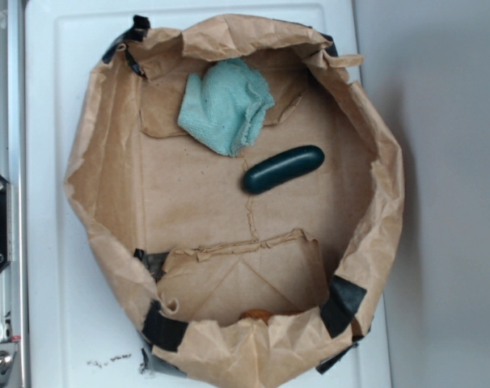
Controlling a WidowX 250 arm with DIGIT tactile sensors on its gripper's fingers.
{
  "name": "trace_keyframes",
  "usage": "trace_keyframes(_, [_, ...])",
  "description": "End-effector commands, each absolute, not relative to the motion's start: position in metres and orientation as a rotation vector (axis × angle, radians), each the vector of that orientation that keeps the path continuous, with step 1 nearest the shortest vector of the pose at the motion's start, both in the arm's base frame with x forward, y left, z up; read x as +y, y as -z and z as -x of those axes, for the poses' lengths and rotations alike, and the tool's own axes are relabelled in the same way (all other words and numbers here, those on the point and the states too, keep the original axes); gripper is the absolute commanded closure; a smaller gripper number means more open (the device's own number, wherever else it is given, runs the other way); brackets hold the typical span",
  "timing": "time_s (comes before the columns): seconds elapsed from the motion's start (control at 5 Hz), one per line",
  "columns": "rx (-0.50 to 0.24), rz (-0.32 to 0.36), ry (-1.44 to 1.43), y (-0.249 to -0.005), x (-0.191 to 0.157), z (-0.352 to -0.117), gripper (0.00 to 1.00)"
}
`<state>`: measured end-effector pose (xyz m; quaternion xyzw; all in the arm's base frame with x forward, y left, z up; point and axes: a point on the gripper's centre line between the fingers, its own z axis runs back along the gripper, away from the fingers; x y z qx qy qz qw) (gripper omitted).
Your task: Grab the blue cloth.
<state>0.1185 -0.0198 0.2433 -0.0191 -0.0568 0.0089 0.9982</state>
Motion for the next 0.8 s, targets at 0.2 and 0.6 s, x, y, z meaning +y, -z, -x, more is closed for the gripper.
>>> trace_keyframes(0.2, [-0.090, 0.021, -0.085, -0.232, -0.038, -0.146, 0.00])
trace_keyframes(0.6, [-0.044, -0.074, -0.297, -0.195, -0.047, -0.231, 0.00])
